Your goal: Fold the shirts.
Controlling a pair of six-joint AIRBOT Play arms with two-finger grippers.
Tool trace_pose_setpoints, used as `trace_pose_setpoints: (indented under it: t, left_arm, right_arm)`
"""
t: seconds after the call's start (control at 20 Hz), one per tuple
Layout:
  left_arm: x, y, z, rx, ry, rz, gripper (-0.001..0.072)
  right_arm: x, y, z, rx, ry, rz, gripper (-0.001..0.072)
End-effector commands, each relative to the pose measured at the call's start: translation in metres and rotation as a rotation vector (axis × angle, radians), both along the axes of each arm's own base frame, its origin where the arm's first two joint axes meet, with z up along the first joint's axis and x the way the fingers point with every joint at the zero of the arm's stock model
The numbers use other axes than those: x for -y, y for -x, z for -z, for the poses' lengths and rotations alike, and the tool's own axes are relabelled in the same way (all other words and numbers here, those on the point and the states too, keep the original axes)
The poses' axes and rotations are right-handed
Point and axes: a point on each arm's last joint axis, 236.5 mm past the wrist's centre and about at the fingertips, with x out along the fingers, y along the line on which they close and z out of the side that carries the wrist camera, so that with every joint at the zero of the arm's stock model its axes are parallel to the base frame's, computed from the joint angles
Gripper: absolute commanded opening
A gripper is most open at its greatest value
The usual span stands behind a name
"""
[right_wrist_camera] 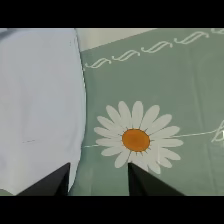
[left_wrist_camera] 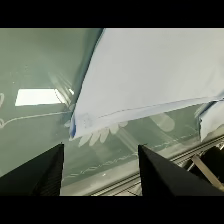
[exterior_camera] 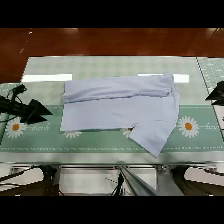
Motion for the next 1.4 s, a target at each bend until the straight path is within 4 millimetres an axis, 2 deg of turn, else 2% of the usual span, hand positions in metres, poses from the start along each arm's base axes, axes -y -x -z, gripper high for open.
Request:
trace_pose_setpoints:
  t: [0.0, 0.1, 0.35, 0.75, 0.8, 0.85, 0.9, 0.95, 1.1, 1.2, 1.35]
  left_arm:
    - [0.008, 0.002, 0.024, 0.011, -0.033, -0.018, 0.0546]
    - [0.015, -0.003, 0.028, 0.027, -0.056, 0.008, 0.0546]
    - [0.031, 0.0, 0.043, -0.025, -0.041, 0.049, 0.0546]
    - [0.062, -0.001, 0.068, -0.089, -0.063, 0.082, 0.0544]
    - [0.067, -0.002, 0.072, -0.099, -0.07, 0.079, 0.051]
    - [0.072, -0.001, 0.073, -0.102, -0.064, 0.087, 0.0364]
    - [0.076, -0.001, 0.073, -0.1, -0.059, 0.099, 0.0149]
    - [0.078, 0.0, 0.072, -0.098, -0.059, 0.109, 0.004]
    - [0.079, 0.003, 0.07, -0.099, -0.048, 0.13, 0.0018]
    - [0.079, 0.004, 0.07, -0.096, -0.045, 0.139, 0.0018]
    - [0.079, 0.004, 0.069, -0.09, -0.044, 0.146, 0.0017]
  right_arm:
    - [-0.001, 0.008, 0.018, 0.09, -0.025, 0.068, 0.0451]
    - [0.0, 0.005, 0.021, 0.109, -0.016, 0.072, 0.0451]
    - [0.005, -0.001, 0.02, 0.137, 0.002, 0.077, 0.0451]
    - [-0.003, -0.009, 0.015, 0.17, -0.037, 0.088, 0.0451]
    - [-0.004, -0.01, 0.015, 0.174, -0.042, 0.089, 0.0451]
    - [-0.004, -0.01, 0.015, 0.173, -0.042, 0.089, 0.0451]
    - [-0.004, -0.01, 0.015, 0.173, -0.041, 0.089, 0.0451]
    - [-0.004, -0.01, 0.015, 0.172, -0.04, 0.088, 0.0451]
    - [-0.002, 0.01, 0.031, 0.095, -0.02, 0.073, 0.0451]
    - [-0.02, 0.029, 0.054, 0.019, -0.083, 0.084, 0.0451]
    - [-0.058, 0.055, 0.082, -0.044, -0.202, 0.083, 0.0451]
